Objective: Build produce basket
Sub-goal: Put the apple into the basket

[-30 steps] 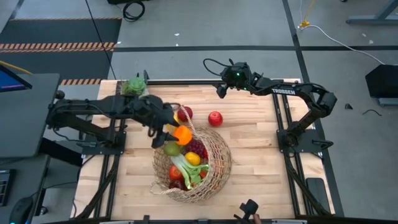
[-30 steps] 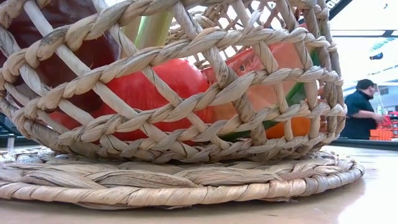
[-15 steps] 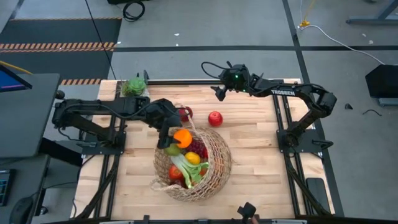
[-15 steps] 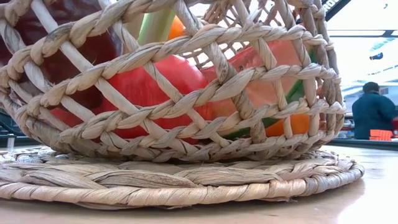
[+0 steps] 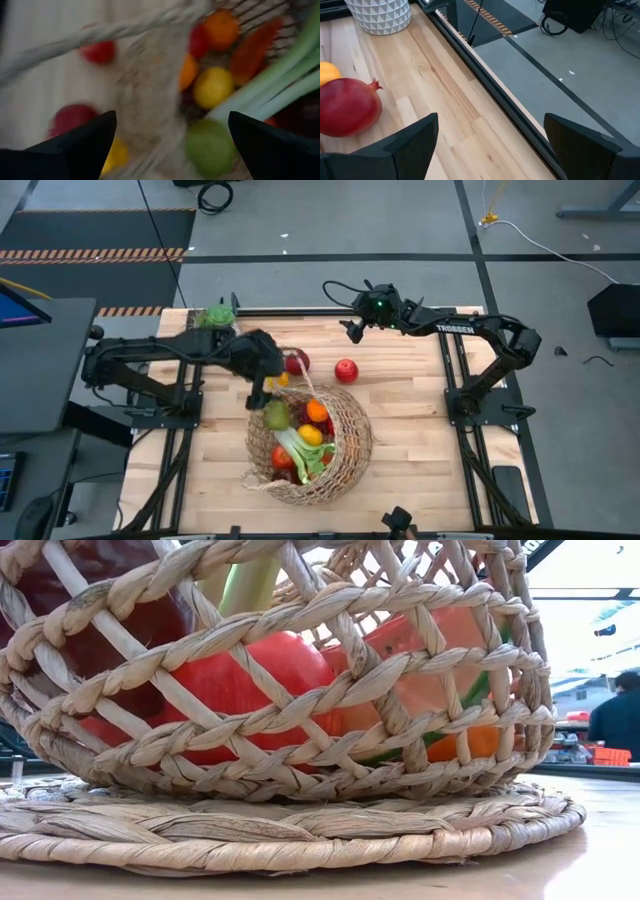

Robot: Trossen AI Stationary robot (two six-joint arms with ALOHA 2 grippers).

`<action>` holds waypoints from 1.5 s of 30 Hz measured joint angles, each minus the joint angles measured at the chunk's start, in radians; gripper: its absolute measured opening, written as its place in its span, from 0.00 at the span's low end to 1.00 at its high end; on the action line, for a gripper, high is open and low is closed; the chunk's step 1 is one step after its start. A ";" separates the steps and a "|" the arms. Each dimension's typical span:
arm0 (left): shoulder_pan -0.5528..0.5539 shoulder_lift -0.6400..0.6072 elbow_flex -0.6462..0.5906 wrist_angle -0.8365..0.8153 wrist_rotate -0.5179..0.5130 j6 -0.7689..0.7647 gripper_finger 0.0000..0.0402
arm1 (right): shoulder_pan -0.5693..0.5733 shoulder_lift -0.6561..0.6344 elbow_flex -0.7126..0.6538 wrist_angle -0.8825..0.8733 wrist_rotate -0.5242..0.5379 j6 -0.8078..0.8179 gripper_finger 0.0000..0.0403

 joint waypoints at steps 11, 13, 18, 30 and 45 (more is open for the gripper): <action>0.196 -0.100 0.072 -0.071 -0.033 0.093 0.98 | 0.008 -0.003 0.001 -0.084 -0.253 0.026 0.91; 0.256 -0.113 0.046 -0.076 0.059 0.104 0.98 | 0.012 -0.004 0.000 -0.132 -0.294 0.026 0.91; 0.398 -0.109 -0.054 -0.022 0.318 0.123 0.98 | 0.029 -0.022 0.001 -0.261 -0.344 0.018 0.91; 0.548 -0.109 -0.284 0.260 0.405 0.127 0.98 | 0.127 -0.050 0.000 -0.399 -0.382 0.017 0.91; 0.589 -0.108 -0.391 0.396 0.407 0.132 0.98 | 0.219 -0.038 -0.014 -0.364 -0.213 0.078 0.91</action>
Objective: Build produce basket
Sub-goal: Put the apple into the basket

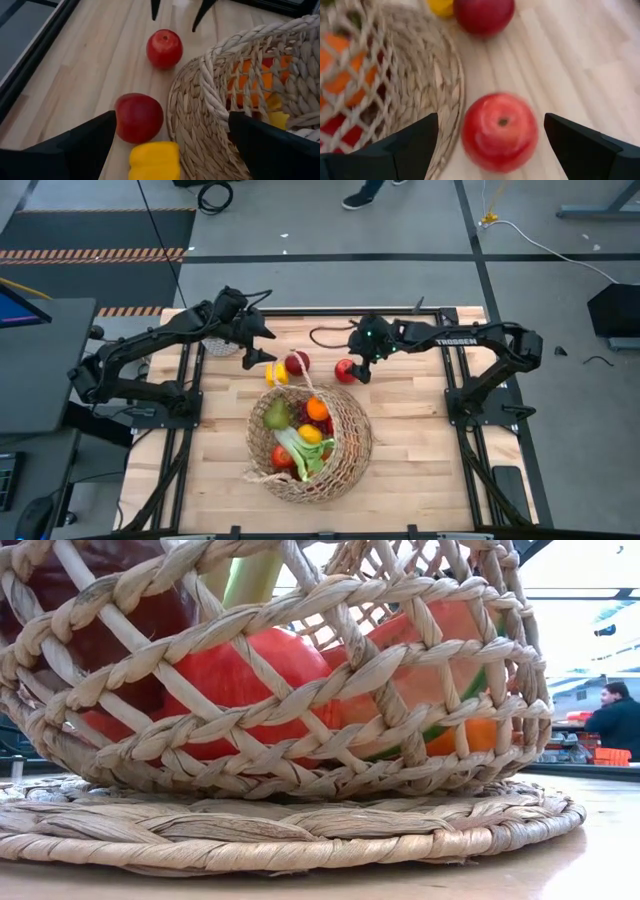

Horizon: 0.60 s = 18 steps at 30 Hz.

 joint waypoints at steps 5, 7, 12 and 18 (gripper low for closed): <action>0.012 -0.007 0.009 0.002 -0.001 0.022 0.98 | 0.023 0.039 -0.044 0.046 0.045 0.045 0.91; 0.016 -0.008 0.035 0.009 -0.003 0.040 0.98 | 0.024 0.056 -0.059 0.078 0.052 0.070 0.91; 0.014 -0.008 0.100 0.007 0.000 0.075 0.98 | 0.029 0.074 -0.074 0.116 0.088 0.105 0.91; 0.016 -0.008 0.140 0.009 -0.001 0.085 0.98 | 0.030 0.129 -0.073 0.149 0.096 0.105 0.91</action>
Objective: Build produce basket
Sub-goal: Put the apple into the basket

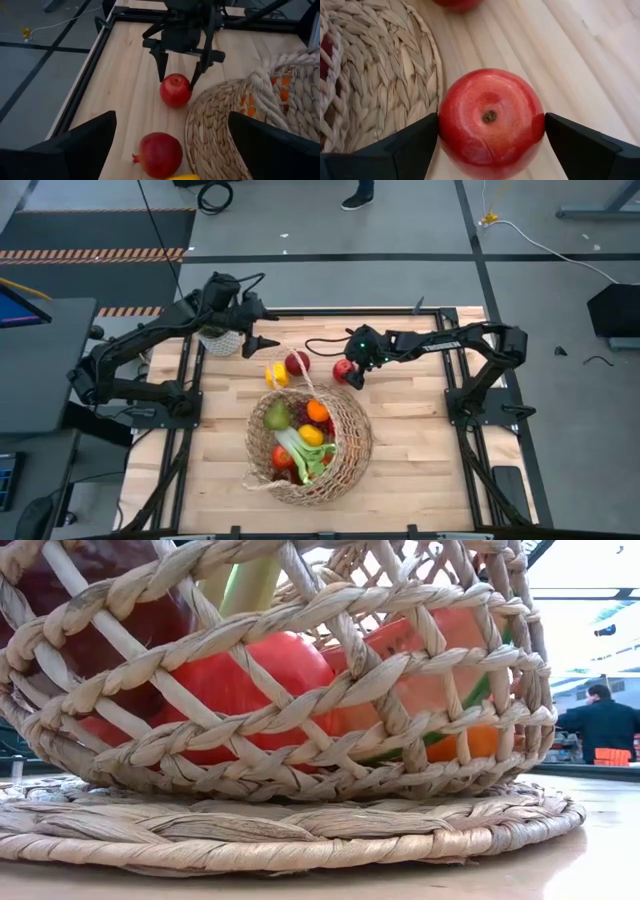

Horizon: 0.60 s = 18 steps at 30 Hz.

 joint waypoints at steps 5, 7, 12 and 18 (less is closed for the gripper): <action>0.000 0.000 -0.003 -0.011 0.000 0.010 0.98 | 0.000 0.045 0.004 0.029 0.013 0.000 0.89; 0.000 0.000 -0.003 -0.014 -0.001 0.010 0.98 | 0.000 0.048 0.002 0.041 0.018 -0.006 0.88; 0.003 0.000 -0.003 -0.028 -0.003 0.006 0.98 | 0.001 0.024 -0.002 0.067 0.036 -0.055 0.84; 0.004 0.000 -0.003 -0.035 -0.007 0.003 0.98 | -0.019 -0.033 -0.007 0.054 0.145 -0.125 0.77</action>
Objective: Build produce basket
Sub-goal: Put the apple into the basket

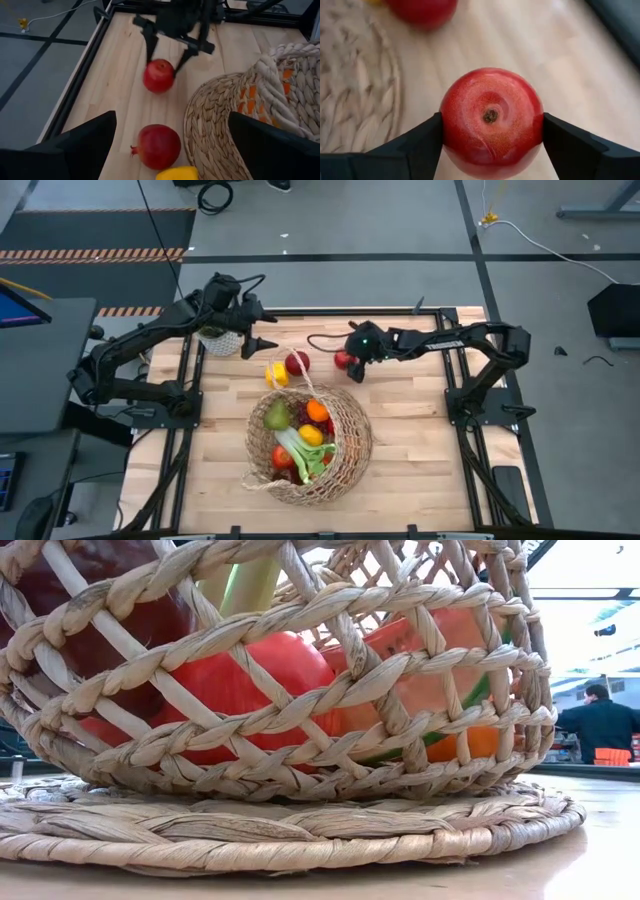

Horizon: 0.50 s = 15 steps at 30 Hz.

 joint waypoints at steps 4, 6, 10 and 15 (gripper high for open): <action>0.000 0.000 0.000 -0.001 0.000 0.000 0.98 | -0.022 -0.063 0.000 0.006 0.013 -0.018 0.76; 0.000 0.000 0.000 -0.001 0.000 0.004 0.98 | -0.030 -0.108 0.000 0.007 0.013 -0.018 0.76; 0.000 0.000 0.000 -0.001 -0.021 0.028 0.98 | -0.033 -0.223 0.001 0.007 0.012 -0.025 0.76; 0.002 0.000 -0.001 0.016 -0.087 0.041 0.98 | -0.012 -0.392 0.017 0.028 -0.030 -0.067 0.76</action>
